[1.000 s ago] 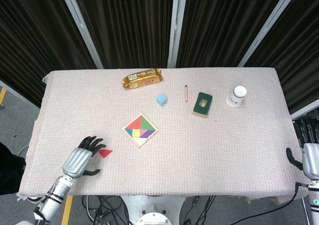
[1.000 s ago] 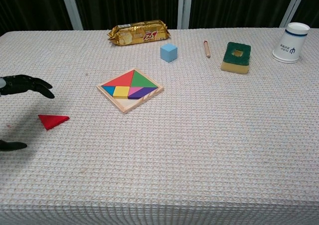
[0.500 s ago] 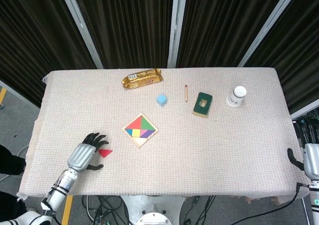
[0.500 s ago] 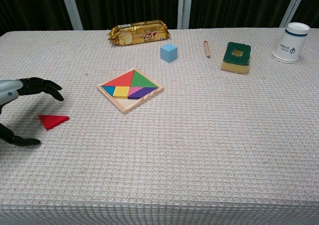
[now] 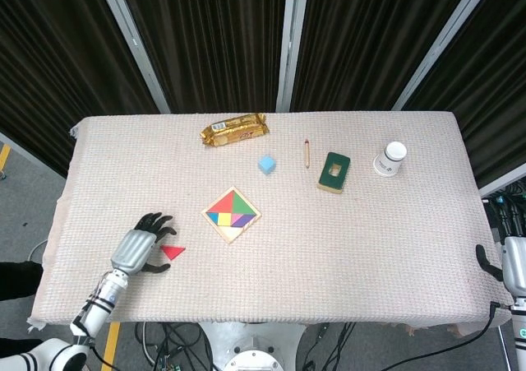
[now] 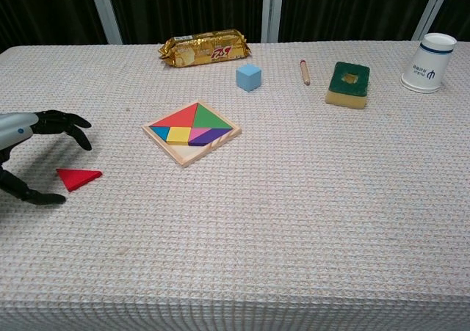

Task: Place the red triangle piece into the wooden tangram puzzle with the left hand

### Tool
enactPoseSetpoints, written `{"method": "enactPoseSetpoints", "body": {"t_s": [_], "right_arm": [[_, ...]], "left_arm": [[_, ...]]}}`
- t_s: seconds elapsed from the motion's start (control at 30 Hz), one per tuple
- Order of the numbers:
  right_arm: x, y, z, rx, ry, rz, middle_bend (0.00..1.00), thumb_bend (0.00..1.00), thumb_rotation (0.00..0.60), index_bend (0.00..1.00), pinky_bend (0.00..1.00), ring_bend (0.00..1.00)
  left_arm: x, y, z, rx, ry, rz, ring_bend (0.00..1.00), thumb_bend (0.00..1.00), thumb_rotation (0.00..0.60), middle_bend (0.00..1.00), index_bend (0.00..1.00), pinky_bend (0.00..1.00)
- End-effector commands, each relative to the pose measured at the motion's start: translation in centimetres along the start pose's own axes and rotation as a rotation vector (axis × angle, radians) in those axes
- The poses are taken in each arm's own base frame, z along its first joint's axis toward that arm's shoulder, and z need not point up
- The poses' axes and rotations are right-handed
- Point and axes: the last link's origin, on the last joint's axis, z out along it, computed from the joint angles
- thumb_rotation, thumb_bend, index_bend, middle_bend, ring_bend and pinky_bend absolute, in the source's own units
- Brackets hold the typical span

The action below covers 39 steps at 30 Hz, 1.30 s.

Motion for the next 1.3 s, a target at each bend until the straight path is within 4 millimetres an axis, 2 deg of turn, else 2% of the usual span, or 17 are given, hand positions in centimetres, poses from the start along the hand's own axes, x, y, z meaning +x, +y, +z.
{"method": "enactPoseSetpoints", "body": {"t_s": [0.03,0.93,1.3], "right_arm": [[-0.04,0.01,0.01,-0.001,-0.001,-0.001,0.0,0.3,0.6,0.0,0.0,0.0],[-0.47,0.4,0.03,-0.013,-0.011,-0.012,0.0,0.3,0.6,0.0,0.0,0.0],[-0.51,0.44,0.06,-0.015,-0.012,-0.012,0.0,0.3,0.6,0.0,0.0,0.0]], "left_arm": [[-0.08,0.05,0.16,-0.001,-0.004,-0.009,0.0,0.16,0.6,0.09,0.31,0.02],[-0.51,0.36,0.7,0.014,-0.026,-0.033,0.0,0.21,0.6,0.09,0.37,0.03],[-0.59,0.3,0.68,0.025,-0.024,-0.029,0.0,0.21,0.6,0.09,0.44,0.03]]}}
